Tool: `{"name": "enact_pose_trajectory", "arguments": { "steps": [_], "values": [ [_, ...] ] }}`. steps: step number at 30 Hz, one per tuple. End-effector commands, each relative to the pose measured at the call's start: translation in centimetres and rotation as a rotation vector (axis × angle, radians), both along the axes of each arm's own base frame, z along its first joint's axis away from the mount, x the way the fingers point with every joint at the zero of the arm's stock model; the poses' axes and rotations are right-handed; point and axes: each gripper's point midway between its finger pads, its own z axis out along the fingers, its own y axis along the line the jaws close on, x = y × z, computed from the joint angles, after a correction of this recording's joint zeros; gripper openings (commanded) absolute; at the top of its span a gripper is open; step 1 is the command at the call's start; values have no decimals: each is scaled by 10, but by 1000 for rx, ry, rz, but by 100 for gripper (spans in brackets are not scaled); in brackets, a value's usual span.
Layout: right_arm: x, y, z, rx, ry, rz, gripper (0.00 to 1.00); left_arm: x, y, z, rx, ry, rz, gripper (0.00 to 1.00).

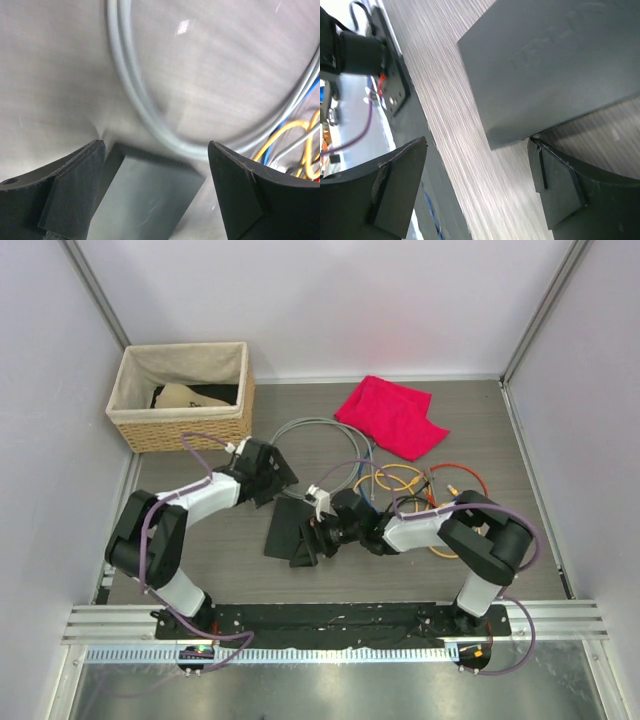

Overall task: Insert the plug into the switch port
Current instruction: Adjust the switch port at the center of the board.

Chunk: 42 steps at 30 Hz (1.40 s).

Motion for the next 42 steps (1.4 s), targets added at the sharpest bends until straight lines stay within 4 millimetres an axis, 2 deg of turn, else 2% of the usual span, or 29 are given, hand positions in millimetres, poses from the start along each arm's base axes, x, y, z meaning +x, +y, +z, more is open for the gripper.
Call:
{"name": "enact_pose_trajectory", "arguments": {
  "steps": [1, 2, 4, 5, 7, 8, 10, 11, 12, 13, 14, 16, 18, 19, 22, 27, 29, 33, 36, 40, 42],
  "values": [
    [25, 36, 37, 156, -86, -39, 90, 27, 6, 28, 26, -57, -97, 90],
    [26, 30, 34, 121, -87, -46, 90, 25, 11, 40, 43, -75, -102, 92],
    [38, 22, 49, 83, -195, -76, 90, 19, 18, 54, 69, -105, -99, 93],
    [36, 9, 43, 9, -192, -87, 90, 7, 24, 64, 87, -119, -109, 95],
    [50, -13, 42, -79, -265, -166, 91, -6, 34, 67, 171, -135, -103, 97],
    [51, -28, 52, -106, -298, -191, 91, -22, 43, 60, 229, -106, -111, 99],
    [65, -61, 48, -182, -333, -300, 91, -42, 42, 65, 314, -141, -140, 100],
    [66, -75, 56, -196, -348, -338, 92, -59, 46, 56, 363, -106, -166, 100],
    [69, -88, 56, -213, -361, -379, 92, -68, 43, 56, 386, -109, -185, 100],
    [76, -109, 51, -273, -366, -448, 92, -82, 32, 53, 417, -113, -246, 100],
    [76, -120, 49, -300, -364, -473, 92, -92, 35, 48, 472, -96, -266, 100],
    [80, -141, 54, -308, -382, -545, 92, -112, 21, 40, 532, -77, -350, 100],
    [80, -153, 57, -302, -381, -589, 93, -121, 20, 39, 620, -62, -393, 100],
    [83, -160, 57, -304, -379, -617, 92, -128, 12, 35, 680, -44, -450, 100],
    [84, -167, 55, -305, -380, -635, 93, -126, 4, 30, 812, -54, -487, 100],
    [86, -173, 50, -327, -377, -655, 93, -129, -3, 14, 855, -19, -526, 100],
    [88, -178, 46, -346, -376, -672, 92, -132, 2, 9, 860, -7, -516, 100],
    [92, -182, 42, -371, -377, -683, 90, -137, 35, 14, 937, 0, -433, 100],
    [94, -181, 38, -397, -381, -656, 88, -139, 48, 14, 927, 8, -397, 100],
    [97, -168, 41, -396, -393, -585, 81, -137, 51, 19, 896, -8, -364, 100],
    [98, -166, 40, -405, -400, -553, 78, -135, 49, 28, 869, -38, -348, 100]
  ]
}}
